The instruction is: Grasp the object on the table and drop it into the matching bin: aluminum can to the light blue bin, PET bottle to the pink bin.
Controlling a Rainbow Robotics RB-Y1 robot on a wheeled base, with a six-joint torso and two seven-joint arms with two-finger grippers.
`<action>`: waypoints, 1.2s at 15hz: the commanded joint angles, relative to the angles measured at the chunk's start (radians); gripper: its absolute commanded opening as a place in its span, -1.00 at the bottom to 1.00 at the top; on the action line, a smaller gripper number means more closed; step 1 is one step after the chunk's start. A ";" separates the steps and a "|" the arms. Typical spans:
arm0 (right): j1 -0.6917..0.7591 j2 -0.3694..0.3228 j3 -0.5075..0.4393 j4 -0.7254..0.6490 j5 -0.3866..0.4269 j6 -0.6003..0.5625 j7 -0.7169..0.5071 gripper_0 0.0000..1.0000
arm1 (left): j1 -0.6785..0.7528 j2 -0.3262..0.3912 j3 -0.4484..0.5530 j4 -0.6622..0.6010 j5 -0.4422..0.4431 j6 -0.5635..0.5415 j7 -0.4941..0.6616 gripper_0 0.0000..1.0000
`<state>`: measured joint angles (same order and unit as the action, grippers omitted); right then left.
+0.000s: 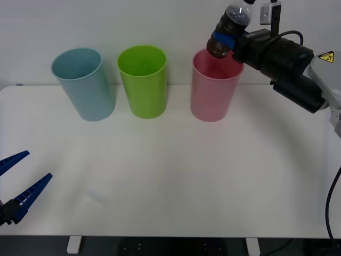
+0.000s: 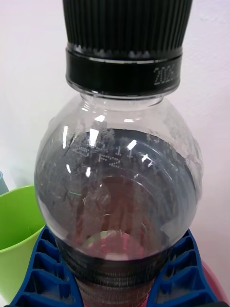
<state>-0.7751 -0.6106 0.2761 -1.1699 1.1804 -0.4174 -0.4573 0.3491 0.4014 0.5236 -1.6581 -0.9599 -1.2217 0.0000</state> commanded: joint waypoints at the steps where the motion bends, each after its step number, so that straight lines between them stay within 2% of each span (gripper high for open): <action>1: -0.003 0.000 0.000 0.000 0.001 0.000 0.005 -0.84 | 0.000 0.000 0.000 0.000 0.000 0.000 0.000 1.00; 2: -0.001 0.000 0.000 0.000 0.001 0.000 0.009 0.54 | 0.000 0.000 0.000 0.000 0.000 0.000 0.000 1.00; 3: -0.001 0.000 0.000 0.000 -0.001 0.000 0.011 1.00 | 0.000 0.000 0.000 0.000 0.000 0.000 0.000 1.00; 12: -0.001 -0.003 -0.005 -0.004 0.001 -0.004 0.029 1.00 | 0.000 0.000 0.000 0.000 0.000 0.000 0.000 1.00; 18: 0.103 -0.004 -0.038 -0.145 -0.004 -0.004 0.042 1.00 | 0.000 0.000 0.000 0.000 0.000 0.000 0.000 1.00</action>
<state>-0.6915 -0.6147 0.2442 -1.2899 1.1730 -0.4219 -0.4181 0.3491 0.4014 0.5236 -1.6581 -0.9599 -1.2217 0.0000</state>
